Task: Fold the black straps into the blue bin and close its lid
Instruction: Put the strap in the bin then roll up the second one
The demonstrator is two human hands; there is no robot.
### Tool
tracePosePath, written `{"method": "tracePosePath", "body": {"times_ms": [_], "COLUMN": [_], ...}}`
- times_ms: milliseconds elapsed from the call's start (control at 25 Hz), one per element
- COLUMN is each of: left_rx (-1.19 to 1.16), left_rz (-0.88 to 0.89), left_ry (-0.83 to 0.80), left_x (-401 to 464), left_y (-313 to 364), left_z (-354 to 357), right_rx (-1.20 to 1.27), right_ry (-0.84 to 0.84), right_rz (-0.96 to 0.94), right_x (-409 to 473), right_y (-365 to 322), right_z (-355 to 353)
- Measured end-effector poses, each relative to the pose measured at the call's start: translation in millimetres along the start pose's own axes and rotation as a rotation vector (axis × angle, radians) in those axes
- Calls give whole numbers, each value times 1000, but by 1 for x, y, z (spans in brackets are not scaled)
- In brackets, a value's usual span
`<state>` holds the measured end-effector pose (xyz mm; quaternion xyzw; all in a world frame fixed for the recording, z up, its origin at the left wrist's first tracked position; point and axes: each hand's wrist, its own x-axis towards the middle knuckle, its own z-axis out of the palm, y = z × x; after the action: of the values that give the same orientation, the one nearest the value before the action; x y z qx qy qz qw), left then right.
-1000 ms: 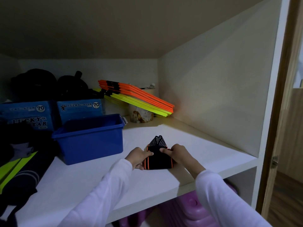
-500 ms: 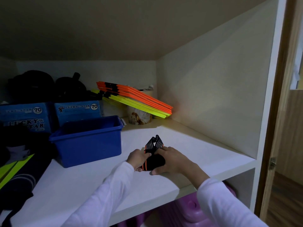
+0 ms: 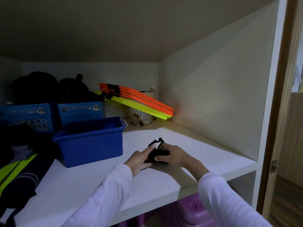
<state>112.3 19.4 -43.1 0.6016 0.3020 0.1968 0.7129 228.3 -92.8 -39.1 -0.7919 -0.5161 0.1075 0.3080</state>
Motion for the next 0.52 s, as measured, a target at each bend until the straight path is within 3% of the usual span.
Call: {"method": "tracePosePath", "body": {"times_ms": [320,520], "left_rx": [-31,12], "left_rz": [-22,-17], "left_ry": [-154,-189], "left_x": [0,-1], "left_y": [0,0], "left_z": [-2,-5], "right_rx": [130,309], "right_ry": [-1,-3], "right_rz": [-51,9], "right_x": [4,4], "right_y": [2,6], "right_z": [-4,-8]}}
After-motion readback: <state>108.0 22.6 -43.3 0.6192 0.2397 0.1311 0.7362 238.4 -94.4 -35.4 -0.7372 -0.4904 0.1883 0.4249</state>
